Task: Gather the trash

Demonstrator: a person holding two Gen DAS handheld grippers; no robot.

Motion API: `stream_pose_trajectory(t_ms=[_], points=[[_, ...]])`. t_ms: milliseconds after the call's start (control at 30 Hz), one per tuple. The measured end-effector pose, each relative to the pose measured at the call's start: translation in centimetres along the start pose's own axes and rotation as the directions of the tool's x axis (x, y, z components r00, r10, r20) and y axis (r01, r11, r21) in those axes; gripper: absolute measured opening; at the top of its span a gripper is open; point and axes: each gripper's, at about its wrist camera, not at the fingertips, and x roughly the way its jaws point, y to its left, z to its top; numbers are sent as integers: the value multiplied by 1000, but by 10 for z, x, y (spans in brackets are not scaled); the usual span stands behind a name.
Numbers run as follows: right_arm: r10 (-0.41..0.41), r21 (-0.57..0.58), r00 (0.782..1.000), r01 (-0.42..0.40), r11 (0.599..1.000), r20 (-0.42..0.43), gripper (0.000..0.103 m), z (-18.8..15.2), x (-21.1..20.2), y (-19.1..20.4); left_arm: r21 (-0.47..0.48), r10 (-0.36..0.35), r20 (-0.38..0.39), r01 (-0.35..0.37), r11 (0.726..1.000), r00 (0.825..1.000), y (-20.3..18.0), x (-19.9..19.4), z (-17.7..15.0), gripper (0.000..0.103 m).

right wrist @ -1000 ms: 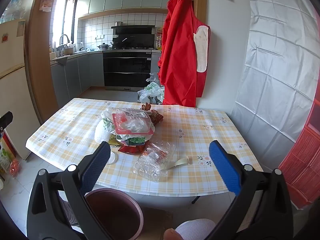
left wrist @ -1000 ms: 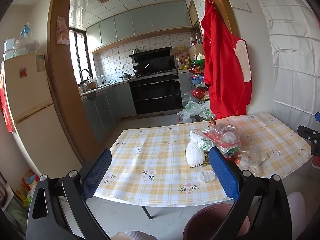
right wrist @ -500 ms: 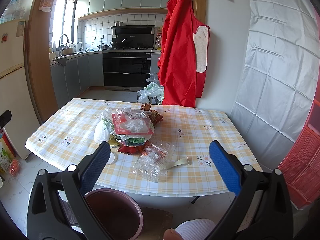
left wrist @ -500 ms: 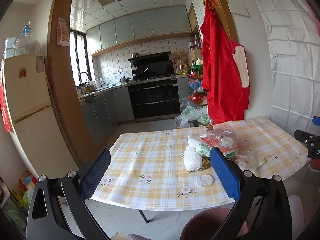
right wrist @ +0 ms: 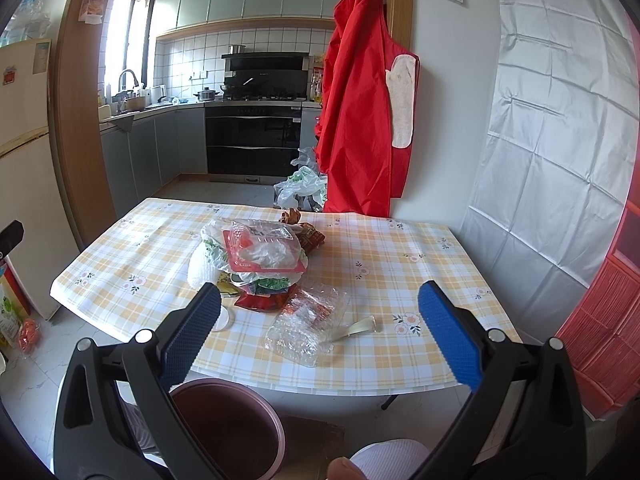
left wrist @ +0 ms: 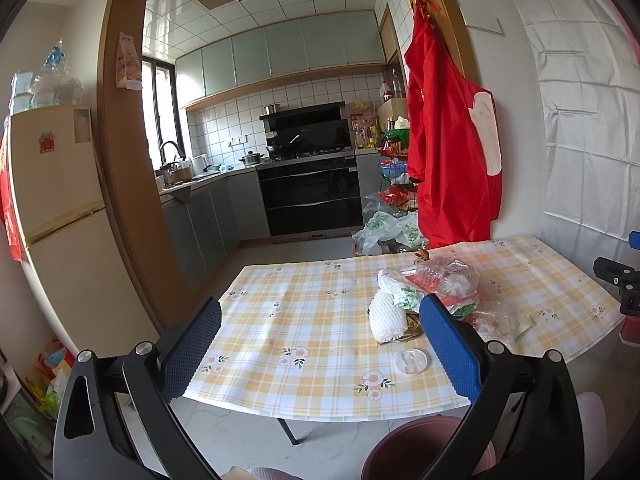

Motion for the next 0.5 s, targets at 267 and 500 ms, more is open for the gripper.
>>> stream_pose_trajectory(t_ms=[267,500], points=[[0,-1,1000,0,1000,1,97,3,0,0,6,6,-1,-6,1000,1000,-1,1,-1,97],[-1,-2,1000,1,1000,0,97,3,0,0,10,-1,-4,1,1000,1000,-2,2,-3,97]])
